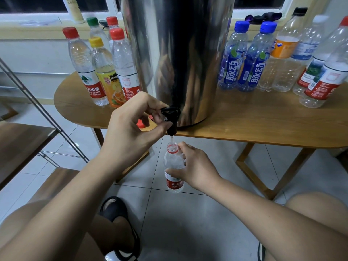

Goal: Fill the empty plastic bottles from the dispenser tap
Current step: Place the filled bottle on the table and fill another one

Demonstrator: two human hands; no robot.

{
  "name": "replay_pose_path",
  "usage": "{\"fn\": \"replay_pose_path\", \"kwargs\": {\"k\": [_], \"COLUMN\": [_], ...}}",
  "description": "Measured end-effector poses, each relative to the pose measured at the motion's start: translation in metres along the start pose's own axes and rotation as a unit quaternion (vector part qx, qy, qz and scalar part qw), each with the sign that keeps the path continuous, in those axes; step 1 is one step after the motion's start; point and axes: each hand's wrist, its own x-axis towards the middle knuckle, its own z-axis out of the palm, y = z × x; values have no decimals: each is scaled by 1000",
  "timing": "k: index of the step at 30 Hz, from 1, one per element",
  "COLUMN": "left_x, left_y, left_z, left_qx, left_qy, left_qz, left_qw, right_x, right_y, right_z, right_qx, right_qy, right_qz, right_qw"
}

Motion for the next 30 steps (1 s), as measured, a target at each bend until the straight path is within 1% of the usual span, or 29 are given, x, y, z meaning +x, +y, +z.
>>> {"fn": "replay_pose_path", "kwargs": {"k": [30], "left_x": [0], "left_y": [-1], "left_z": [0], "left_qx": [-8], "left_qy": [-3], "left_qz": [-3], "left_qw": [1000], "right_x": [0], "right_y": [0], "right_z": [-1], "right_qx": [10], "right_qy": [4], "right_qz": [-4], "right_qw": [1000]}}
